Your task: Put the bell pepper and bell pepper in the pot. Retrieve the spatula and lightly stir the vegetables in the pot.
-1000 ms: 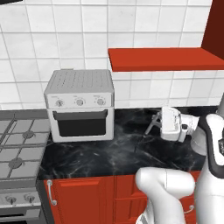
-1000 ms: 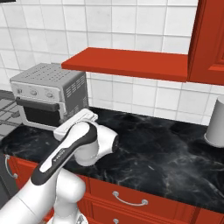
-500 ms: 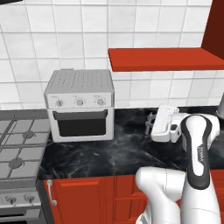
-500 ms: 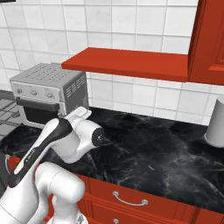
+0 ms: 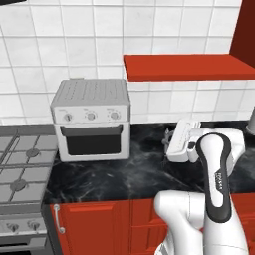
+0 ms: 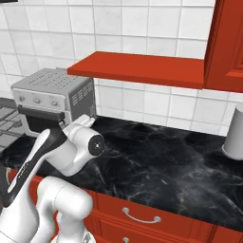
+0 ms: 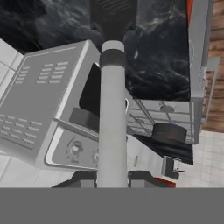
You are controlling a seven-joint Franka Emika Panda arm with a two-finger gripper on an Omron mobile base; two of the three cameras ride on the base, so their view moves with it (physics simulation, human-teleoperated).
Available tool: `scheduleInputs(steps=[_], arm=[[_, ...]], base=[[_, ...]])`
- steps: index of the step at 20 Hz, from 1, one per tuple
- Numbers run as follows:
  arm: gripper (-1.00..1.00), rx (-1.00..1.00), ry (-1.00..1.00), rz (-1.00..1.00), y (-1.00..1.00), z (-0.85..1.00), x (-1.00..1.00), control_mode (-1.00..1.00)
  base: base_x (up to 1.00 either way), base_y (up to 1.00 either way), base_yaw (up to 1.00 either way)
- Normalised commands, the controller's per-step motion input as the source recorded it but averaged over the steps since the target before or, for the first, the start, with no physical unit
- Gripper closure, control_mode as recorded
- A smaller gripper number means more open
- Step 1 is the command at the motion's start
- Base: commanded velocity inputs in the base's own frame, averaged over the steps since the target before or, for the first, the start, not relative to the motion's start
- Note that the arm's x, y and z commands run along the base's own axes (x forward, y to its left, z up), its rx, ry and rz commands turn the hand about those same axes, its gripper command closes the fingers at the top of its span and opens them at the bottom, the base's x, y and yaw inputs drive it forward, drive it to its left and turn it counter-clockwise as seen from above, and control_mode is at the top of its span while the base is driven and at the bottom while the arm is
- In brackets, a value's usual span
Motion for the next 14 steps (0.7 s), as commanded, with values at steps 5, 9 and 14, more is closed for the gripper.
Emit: scheduleInputs(steps=[5, 9, 14], arm=[[1.00, 0.00, 0.00, 0.00, 0.00, 0.00, 0.00, 1.00], [1.00, 0.00, 0.00, 0.00, 0.00, 0.00, 0.00, 1.00], [1.00, 0.00, 0.00, 0.00, 0.00, 0.00, 0.00, 1.00]], base=[[-0.49, 0.29, 0.05], [-0.25, 0.53, 0.00], [-0.04, 0.63, 0.00]])
